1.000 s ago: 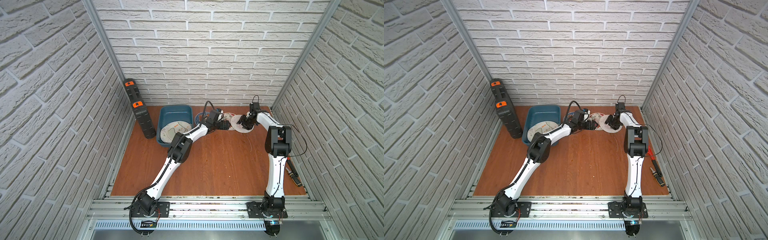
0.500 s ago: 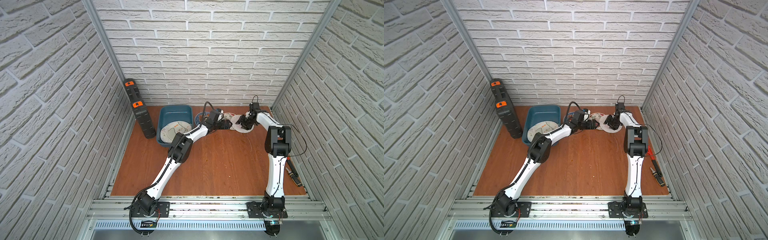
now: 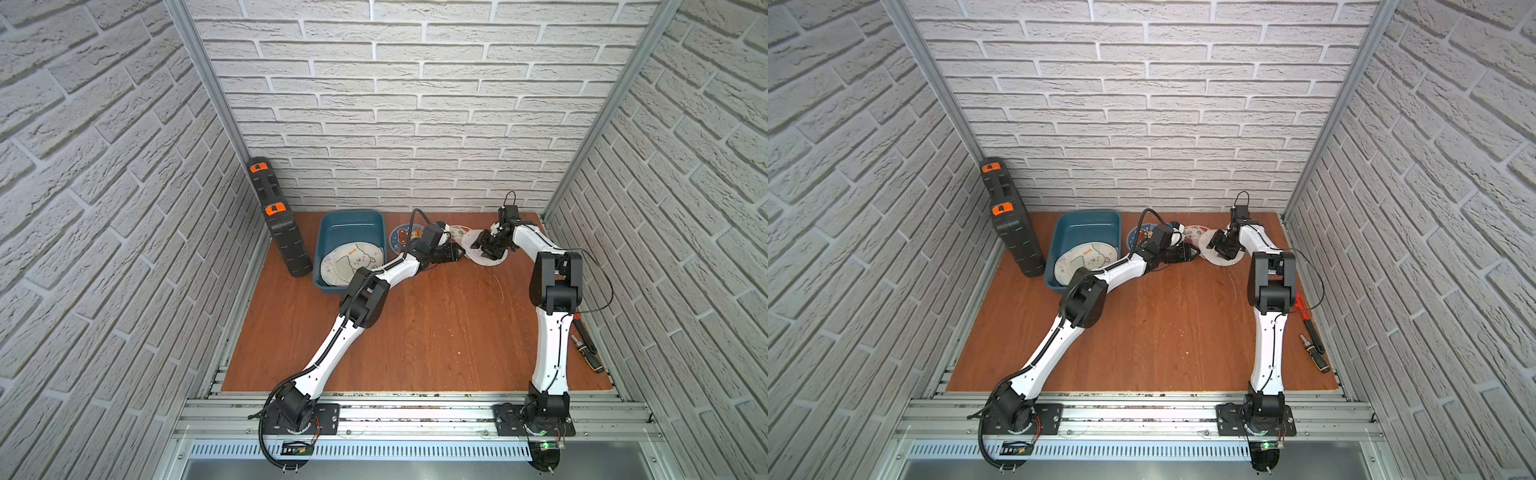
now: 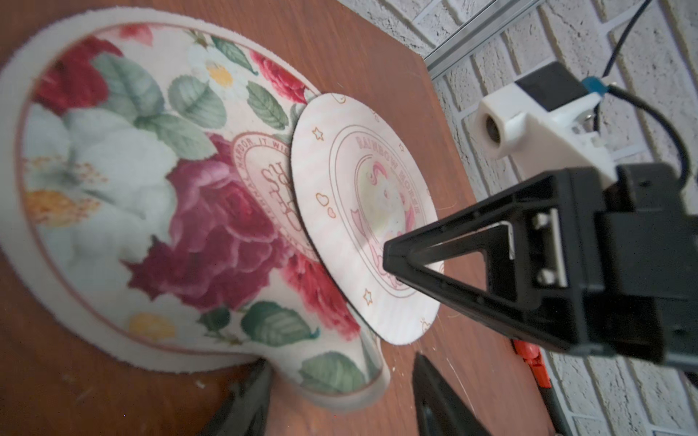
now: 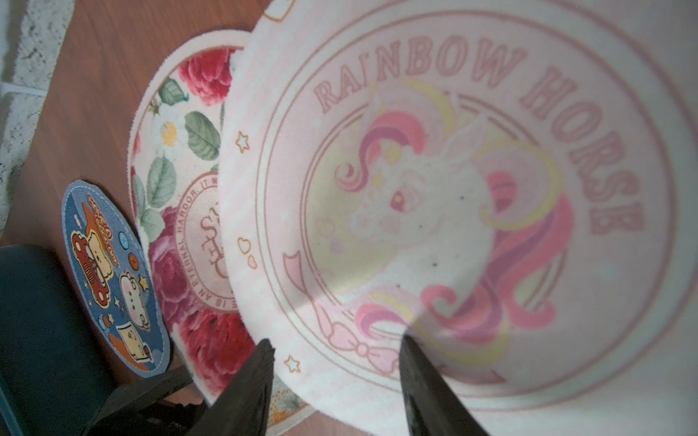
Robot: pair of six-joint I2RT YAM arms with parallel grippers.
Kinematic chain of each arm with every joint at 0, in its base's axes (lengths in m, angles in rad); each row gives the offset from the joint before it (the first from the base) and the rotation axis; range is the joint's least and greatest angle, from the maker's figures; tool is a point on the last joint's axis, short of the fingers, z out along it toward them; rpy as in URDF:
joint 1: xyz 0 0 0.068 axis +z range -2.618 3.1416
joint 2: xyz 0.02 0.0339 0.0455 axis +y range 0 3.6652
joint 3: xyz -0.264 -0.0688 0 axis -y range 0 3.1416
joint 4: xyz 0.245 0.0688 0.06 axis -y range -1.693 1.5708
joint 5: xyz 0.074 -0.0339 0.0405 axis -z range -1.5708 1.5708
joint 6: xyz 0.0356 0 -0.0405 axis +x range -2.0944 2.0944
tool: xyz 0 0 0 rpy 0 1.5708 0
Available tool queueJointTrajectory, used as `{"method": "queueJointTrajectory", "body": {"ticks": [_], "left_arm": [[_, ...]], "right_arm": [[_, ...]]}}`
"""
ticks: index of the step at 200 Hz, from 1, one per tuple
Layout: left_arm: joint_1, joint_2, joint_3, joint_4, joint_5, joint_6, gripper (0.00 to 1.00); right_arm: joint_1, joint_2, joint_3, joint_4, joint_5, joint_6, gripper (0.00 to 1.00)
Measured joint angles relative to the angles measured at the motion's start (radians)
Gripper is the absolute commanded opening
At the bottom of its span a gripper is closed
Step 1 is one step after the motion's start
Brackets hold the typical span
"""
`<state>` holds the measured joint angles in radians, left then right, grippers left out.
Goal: Put the coasters into the storage box
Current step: Pick up the coaster from the center of the board.
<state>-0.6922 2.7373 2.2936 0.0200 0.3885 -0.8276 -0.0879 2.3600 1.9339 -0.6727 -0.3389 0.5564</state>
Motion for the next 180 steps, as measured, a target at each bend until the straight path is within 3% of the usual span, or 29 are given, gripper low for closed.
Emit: {"method": "queueJointTrajectory", "body": {"ticks": [33, 76, 141, 180], "left_arm": [[0.000, 0.008, 0.000, -0.015, 0.004, -0.005, 0.20], [0.000, 0.010, 0.000, -0.024, 0.009, 0.001, 0.00], [0.000, 0.008, -0.013, -0.018, 0.019, 0.005, 0.00], [-0.013, -0.070, -0.136, -0.024, -0.010, 0.069, 0.00]], "right_arm": [[0.000, 0.000, 0.000, -0.001, 0.000, -0.010, 0.54], [0.000, 0.000, 0.000, -0.002, 0.001, -0.016, 0.53], [0.000, -0.002, -0.007, 0.000, 0.003, -0.032, 0.53], [0.000, -0.018, -0.030, 0.002, 0.005, -0.050, 0.53]]}}
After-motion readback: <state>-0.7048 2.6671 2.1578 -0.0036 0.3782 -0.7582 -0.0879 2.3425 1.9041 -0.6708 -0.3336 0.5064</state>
